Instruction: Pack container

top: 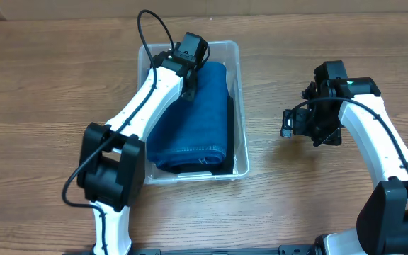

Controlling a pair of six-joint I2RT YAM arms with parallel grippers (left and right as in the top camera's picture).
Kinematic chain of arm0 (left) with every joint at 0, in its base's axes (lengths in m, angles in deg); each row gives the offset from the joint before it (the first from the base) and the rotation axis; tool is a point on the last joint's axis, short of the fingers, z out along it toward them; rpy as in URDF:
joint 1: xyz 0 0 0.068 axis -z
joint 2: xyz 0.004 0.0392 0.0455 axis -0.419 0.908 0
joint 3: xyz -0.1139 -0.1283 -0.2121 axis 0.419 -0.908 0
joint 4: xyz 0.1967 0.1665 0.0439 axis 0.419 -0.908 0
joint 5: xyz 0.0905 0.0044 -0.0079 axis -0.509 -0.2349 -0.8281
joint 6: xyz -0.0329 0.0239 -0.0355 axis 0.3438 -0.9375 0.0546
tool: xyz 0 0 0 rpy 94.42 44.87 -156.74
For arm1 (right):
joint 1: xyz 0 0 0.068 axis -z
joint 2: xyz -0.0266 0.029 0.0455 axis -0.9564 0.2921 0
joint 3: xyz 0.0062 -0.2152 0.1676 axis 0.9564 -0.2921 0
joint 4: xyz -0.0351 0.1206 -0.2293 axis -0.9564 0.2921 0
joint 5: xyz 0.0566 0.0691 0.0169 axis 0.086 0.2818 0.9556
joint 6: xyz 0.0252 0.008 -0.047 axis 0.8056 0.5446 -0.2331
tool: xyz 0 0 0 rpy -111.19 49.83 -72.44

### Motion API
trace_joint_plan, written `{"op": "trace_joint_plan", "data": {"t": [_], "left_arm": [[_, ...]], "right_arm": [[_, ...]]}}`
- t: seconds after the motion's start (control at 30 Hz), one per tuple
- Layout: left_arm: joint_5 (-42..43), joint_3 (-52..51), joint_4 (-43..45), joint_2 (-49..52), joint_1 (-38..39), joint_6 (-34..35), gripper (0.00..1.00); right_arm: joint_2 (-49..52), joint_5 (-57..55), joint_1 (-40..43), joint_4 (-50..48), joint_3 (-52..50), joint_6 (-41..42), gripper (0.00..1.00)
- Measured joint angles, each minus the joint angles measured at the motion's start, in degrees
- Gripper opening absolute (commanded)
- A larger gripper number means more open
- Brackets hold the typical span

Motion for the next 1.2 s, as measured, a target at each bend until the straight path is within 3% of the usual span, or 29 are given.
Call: {"op": "trace_joint_plan", "data": {"t": [0.03, 0.17, 0.27, 0.33, 0.43, 0.6, 0.7, 0.8, 0.97, 1.03, 1.1, 1.2], "left_arm": [[0.3, 0.0, -1.8, -2.2, -0.2, 0.3, 1.0], [1.2, 0.1, -2.4, -14.9, -1.6, 1.9, 1.0], [1.8, 2.3, -4.3, -30.0, -8.6, 5.1, 1.0], [2.9, 3.3, -5.9, -34.9, -14.1, 6.3, 1.0], [5.7, 3.4, -8.7, -35.4, -18.9, 7.1, 1.0], [8.9, 2.4, -14.8, -33.7, -21.0, 6.0, 1.0], [10.6, -1.0, -14.5, -39.9, -21.0, 5.0, 1.0], [12.7, -10.6, -11.3, -55.5, -21.0, 3.2, 1.0], [14.6, -33.9, -6.8, -88.3, -21.0, 2.8, 1.0], [14.4, -39.0, -6.7, -93.9, -21.0, 3.0, 1.0], [14.4, -42.3, -11.8, -98.4, -21.0, 3.1, 1.0], [14.1, -42.8, -18.7, -100.0, -21.0, 3.4, 1.0]], "right_arm": [[0.0, 0.0, 0.0, -0.1, 0.0, 0.0, 1.0], [0.0, 0.0, 0.0, -0.7, 2.4, 0.0, 1.0], [0.0, 0.0, -0.1, -5.0, 12.1, -0.7, 1.0], [0.0, 0.0, -0.3, -9.9, 15.2, -1.6, 1.0], [0.0, 0.3, -0.5, -17.2, 18.3, -2.9, 1.0], [-1.7, 1.3, -0.5, -11.0, 18.2, -4.7, 1.0], [-9.1, 0.9, -0.5, -11.0, 16.8, -4.4, 1.0], [-24.0, -0.9, -0.5, -13.7, 10.9, -3.5, 1.0], [-59.5, -2.0, -0.8, -18.2, -13.7, -2.8, 1.0], [-67.9, -2.2, -0.8, -17.4, -19.4, -2.8, 1.0], [-76.5, -2.3, -0.8, -10.2, -23.1, -2.7, 1.0], [-79.2, -2.4, -0.8, -2.8, -23.6, -2.8, 1.0]]}}
